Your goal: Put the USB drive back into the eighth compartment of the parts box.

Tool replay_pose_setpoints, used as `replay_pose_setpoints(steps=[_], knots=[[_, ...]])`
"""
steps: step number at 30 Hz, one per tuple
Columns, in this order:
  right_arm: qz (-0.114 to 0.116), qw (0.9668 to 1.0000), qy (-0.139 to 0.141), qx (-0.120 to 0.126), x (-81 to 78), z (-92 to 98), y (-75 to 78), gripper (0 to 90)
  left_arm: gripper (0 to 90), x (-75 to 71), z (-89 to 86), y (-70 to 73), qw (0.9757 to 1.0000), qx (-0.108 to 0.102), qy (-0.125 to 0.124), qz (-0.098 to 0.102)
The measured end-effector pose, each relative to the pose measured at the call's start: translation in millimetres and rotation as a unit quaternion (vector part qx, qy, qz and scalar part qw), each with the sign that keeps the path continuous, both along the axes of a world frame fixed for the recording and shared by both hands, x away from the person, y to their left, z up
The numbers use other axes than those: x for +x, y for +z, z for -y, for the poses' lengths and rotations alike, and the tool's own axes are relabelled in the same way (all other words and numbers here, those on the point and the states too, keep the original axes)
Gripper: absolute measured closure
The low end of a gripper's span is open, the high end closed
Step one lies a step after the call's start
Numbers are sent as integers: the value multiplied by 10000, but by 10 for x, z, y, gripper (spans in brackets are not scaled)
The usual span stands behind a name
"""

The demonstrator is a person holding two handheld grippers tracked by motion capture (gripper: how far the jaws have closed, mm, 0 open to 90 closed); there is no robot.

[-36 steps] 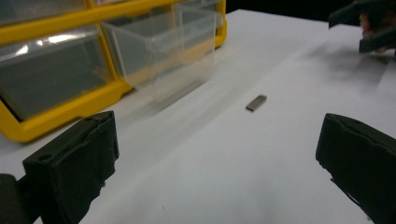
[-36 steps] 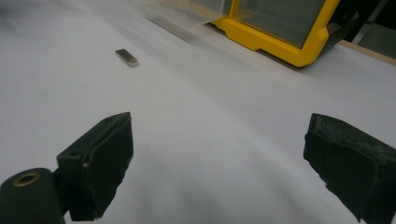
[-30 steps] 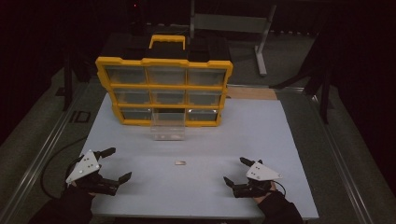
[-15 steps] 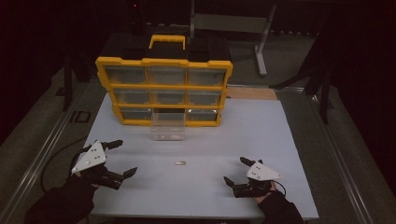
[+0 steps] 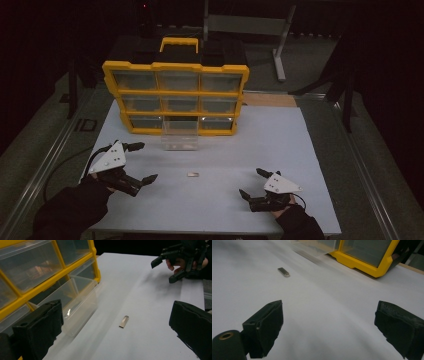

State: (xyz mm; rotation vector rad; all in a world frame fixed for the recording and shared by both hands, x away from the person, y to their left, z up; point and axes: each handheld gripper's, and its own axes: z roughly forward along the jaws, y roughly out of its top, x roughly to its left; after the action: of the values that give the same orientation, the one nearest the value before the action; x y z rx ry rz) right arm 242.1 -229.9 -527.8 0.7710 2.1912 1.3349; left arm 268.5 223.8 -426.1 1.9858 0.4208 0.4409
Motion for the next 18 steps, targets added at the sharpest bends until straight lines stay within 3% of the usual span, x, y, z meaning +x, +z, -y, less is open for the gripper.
replay_pose_setpoints(steps=[18], knots=[[-83,9999,31,76,3,-10,-3,87,3,192,362,53,9984,231,-478,-168]])
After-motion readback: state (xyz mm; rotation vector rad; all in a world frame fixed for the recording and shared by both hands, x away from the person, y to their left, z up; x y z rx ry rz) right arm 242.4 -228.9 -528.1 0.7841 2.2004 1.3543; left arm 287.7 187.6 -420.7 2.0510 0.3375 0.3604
